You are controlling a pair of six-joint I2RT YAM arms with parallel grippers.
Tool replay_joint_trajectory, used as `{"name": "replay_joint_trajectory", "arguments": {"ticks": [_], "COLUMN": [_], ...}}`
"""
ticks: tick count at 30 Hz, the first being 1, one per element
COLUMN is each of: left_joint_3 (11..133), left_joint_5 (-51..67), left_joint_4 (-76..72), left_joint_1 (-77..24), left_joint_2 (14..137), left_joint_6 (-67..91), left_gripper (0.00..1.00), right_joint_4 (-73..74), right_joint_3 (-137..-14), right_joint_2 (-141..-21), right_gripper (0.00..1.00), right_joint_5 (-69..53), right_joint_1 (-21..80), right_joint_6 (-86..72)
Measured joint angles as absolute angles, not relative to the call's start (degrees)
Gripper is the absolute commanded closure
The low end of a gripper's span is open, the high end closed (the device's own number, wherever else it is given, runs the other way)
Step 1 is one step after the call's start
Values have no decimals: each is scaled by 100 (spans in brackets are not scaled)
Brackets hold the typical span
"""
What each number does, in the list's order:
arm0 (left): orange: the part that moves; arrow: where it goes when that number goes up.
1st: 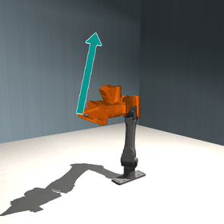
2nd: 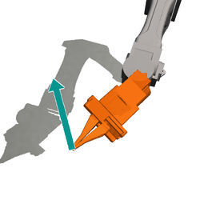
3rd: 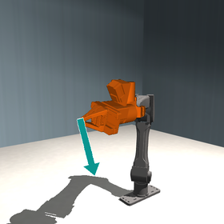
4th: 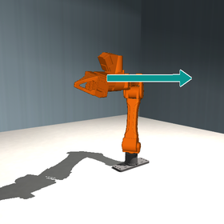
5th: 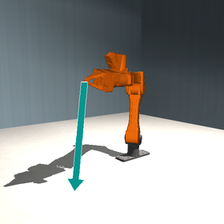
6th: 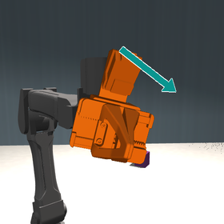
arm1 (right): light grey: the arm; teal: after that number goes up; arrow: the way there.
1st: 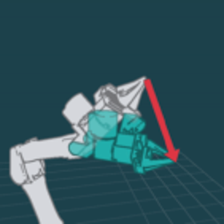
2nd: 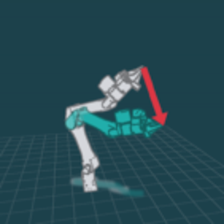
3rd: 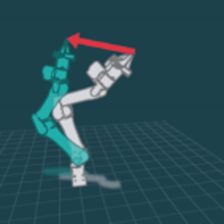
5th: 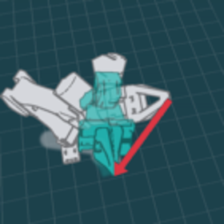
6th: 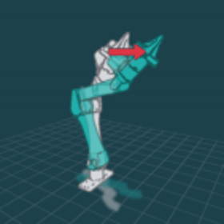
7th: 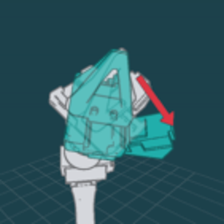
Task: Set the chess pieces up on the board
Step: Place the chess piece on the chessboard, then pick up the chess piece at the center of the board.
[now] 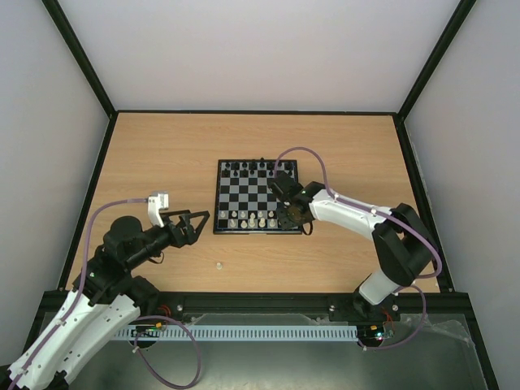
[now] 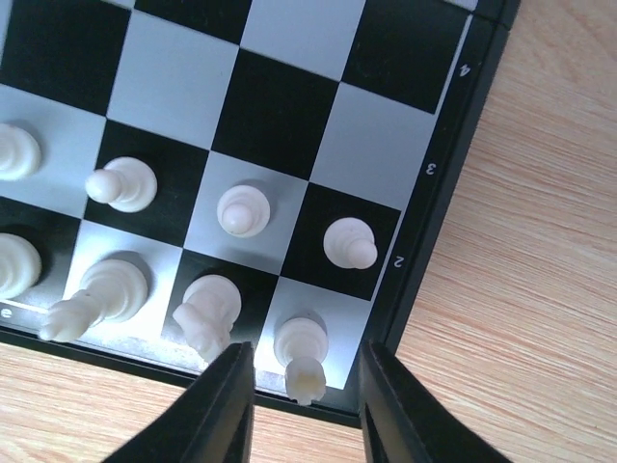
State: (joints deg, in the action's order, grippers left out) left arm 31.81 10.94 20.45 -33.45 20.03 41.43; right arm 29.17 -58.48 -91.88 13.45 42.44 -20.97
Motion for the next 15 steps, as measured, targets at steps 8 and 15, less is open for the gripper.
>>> {"name": "replay_joint_trajectory", "arguments": {"ticks": [8,15], "left_joint_3": [3186,3063], "left_joint_5": [1120,1262], "left_joint_4": [2353,2814], "left_joint_1": [-3345,-3356], "left_joint_2": [2449,2943], "left_joint_6": [4250,4383], "left_gripper": [1,1], "right_joint_4": [2928,2941], "right_joint_3": [-5848,-5848], "right_joint_2": [-8468,-7708], "right_gripper": [54,53], "right_joint_5": [1415,1354], "right_joint_1": [4239,4239], "right_joint_6": [-2104,-2102]}}
